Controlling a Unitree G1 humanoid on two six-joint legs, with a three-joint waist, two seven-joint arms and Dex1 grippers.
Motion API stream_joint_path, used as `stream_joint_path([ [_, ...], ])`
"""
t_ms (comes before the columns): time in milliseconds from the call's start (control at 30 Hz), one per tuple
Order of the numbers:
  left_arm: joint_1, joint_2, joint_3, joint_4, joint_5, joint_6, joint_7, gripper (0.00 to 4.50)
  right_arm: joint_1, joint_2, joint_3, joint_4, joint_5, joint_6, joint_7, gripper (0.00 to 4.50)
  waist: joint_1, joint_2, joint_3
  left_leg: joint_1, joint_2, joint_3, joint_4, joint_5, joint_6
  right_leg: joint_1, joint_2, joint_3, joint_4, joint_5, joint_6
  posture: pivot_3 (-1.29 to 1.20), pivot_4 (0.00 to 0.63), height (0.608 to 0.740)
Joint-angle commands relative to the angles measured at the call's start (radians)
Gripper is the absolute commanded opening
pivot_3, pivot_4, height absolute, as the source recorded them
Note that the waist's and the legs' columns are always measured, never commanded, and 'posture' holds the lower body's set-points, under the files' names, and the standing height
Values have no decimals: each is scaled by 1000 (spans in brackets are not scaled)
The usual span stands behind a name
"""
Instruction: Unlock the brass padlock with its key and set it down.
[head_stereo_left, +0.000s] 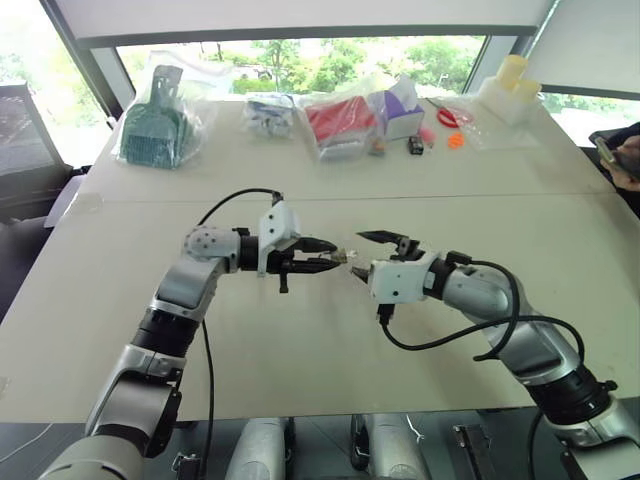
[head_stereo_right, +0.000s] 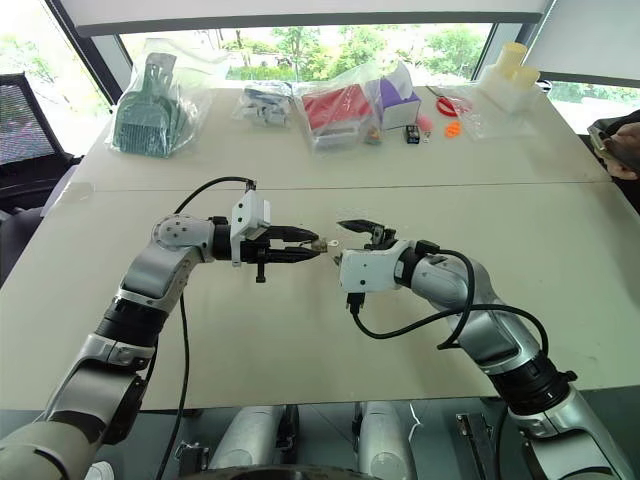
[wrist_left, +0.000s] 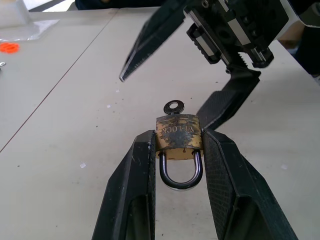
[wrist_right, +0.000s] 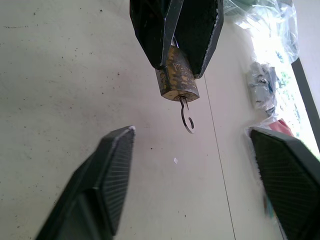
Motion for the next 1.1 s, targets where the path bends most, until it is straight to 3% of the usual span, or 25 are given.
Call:
stream_joint_path([
  [33, -5, -2, -5, -26, -1, -26, 2, 760, -20, 13, -18, -31, -6, -9, 5, 1444, 0, 0, 0, 0, 0, 0, 0, 0, 0, 0, 0, 0, 0, 0, 0, 0, 150, 740],
  [100, -7, -3, -9, -25, 0, -28, 5, 760, -21, 14, -19, -31, -10, -12, 8, 310, 0, 0, 0, 0, 0, 0, 0, 0, 0, 0, 0, 0, 0, 0, 0, 0, 150, 740],
  [133, -7, -2, -11, -25, 2, -32, 6, 760, -22, 15, -20, -31, -11, -13, 9, 26, 0, 0, 0, 0, 0, 0, 0, 0, 0, 0, 0, 0, 0, 0, 0, 0, 150, 740],
  [367, -6, 4, -26, -18, 43, -116, 19, 760, -47, 18, -13, -31, -2, -5, 49, 26, 0, 0, 0, 0, 0, 0, 0, 0, 0, 0, 0, 0, 0, 0, 0, 0, 150, 740],
  [700, -44, 18, -77, 119, 268, -593, 116, 760, -150, 32, 0, -21, 222, 310, 355, 26, 1, 0, 0, 0, 0, 0, 0, 0, 0, 0, 0, 0, 0, 0, 0, 0, 150, 740],
  [833, -67, 24, -88, 183, 325, -720, 162, 760, -178, 47, -9, -33, 278, 419, 391, 26, 0, 0, 0, 0, 0, 0, 0, 0, 0, 0, 0, 0, 0, 0, 0, 0, 150, 740],
  [1000, -49, 8, -71, 162, 238, -607, 133, 760, -194, 27, 15, -21, 189, 270, 334, 26, 0, 0, 0, 0, 0, 0, 0, 0, 0, 0, 0, 0, 0, 0, 0, 0, 150, 740],
  [1100, -34, 3, -46, 97, 108, -401, 76, 760, -185, -12, 24, 59, 53, 29, 216, 26, -1, 0, 0, 0, 0, 1, 0, 0, 0, 0, 0, 0, 1, 0, 0, 0, 150, 740],
])
